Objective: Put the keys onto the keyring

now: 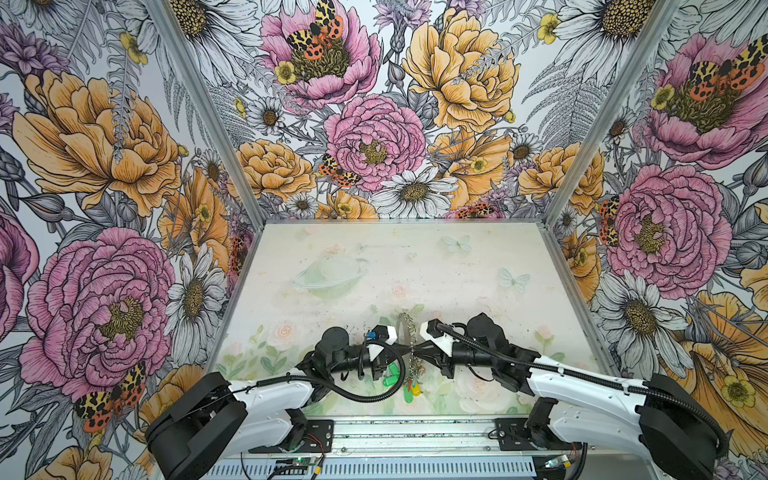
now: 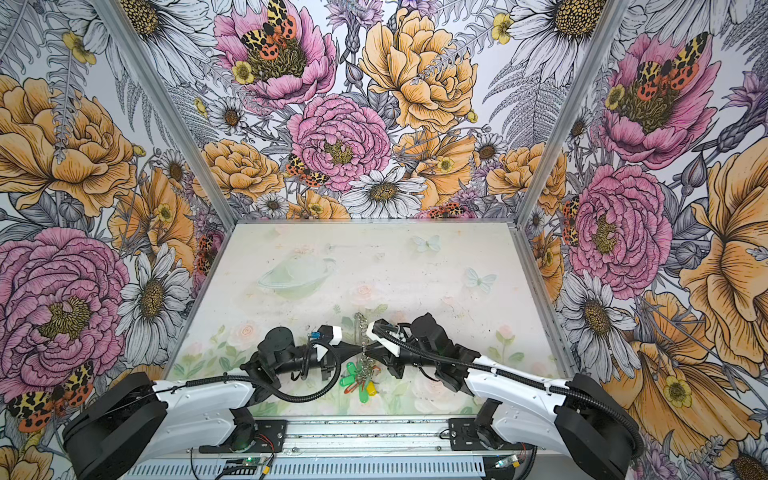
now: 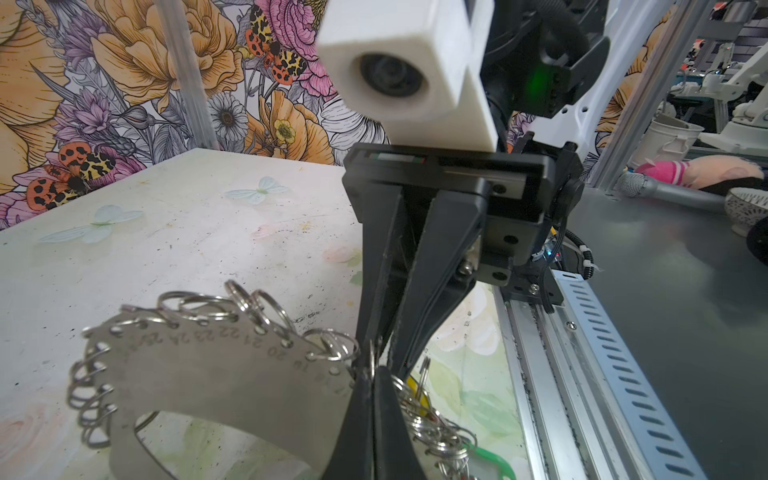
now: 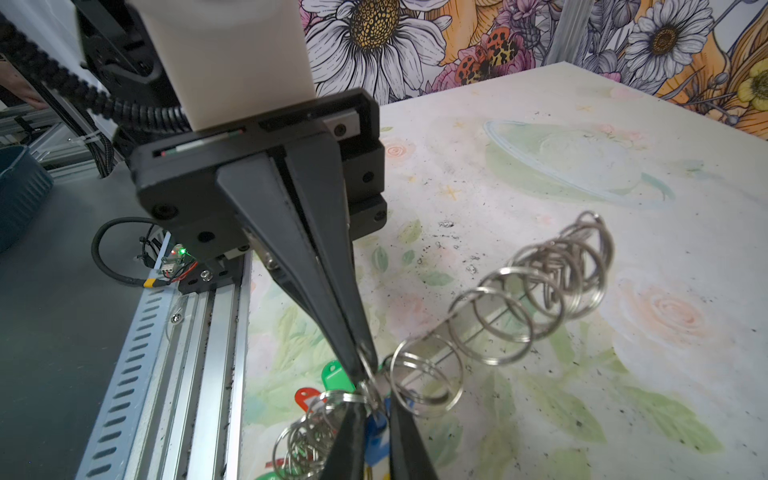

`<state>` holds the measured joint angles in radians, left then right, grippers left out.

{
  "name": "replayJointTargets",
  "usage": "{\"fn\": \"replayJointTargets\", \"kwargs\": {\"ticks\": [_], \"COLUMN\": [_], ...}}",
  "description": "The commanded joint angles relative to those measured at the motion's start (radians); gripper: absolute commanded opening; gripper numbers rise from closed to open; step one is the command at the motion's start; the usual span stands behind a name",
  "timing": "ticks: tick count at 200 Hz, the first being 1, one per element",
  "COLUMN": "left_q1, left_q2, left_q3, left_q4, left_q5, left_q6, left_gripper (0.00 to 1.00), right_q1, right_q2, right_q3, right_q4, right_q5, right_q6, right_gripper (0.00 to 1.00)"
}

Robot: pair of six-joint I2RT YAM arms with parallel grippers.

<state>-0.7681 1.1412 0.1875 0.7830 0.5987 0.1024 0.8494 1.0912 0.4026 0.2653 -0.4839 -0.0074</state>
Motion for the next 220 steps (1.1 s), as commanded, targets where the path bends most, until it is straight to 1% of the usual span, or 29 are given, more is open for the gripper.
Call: {"fn": "replayJointTargets", "kwargs": {"ticks": [1, 19, 25, 42, 59, 89, 128, 196, 220], "left_q1": [0.007, 0.007, 0.009, 0.013, 0.021, 0.038, 0.041, 0.040, 0.039], "left_q2": [0.007, 0.005, 0.003, -0.003, -0.013, -0.030, -0.032, 0.010, 0.014], "left_q3": [0.003, 0.003, 0.003, 0.002, 0.002, 0.003, 0.011, 0.013, 0.013], "left_q4": [0.118, 0.117, 0.114, 0.099, 0.079, 0.054, 0.040, 0.086, 0.093], "left_q5": [0.005, 0.001, 0.001, 0.004, 0.012, 0.048, 0.094, 0.112, 0.112], "left_q6": [-0.018, -0.018, -0.017, -0.012, -0.008, -0.007, -0.009, -0.025, -0.024], "left_gripper": [0.00, 0.00, 0.00, 0.00, 0.00, 0.00, 0.00, 0.00, 0.00], "right_q1": [-0.002, -0.003, -0.003, -0.009, -0.022, -0.029, -0.031, -0.031, -0.031], "right_q2": [0.018, 0.015, 0.007, -0.041, -0.090, -0.116, -0.078, -0.042, -0.036], "right_q3": [-0.002, 0.000, -0.003, -0.018, -0.032, -0.036, -0.019, -0.016, -0.019], "right_q4": [0.054, 0.038, 0.030, 0.003, -0.008, -0.002, 0.009, 0.068, 0.089], "right_q5": [-0.030, -0.023, -0.003, 0.046, 0.059, 0.043, 0.019, -0.049, -0.087], "right_q6": [0.022, 0.013, 0.012, -0.002, -0.005, -0.006, -0.009, 0.014, 0.024], "right_gripper": [0.15, 0.17, 0.17, 0.21, 0.21, 0.18, 0.14, 0.12, 0.09]}}
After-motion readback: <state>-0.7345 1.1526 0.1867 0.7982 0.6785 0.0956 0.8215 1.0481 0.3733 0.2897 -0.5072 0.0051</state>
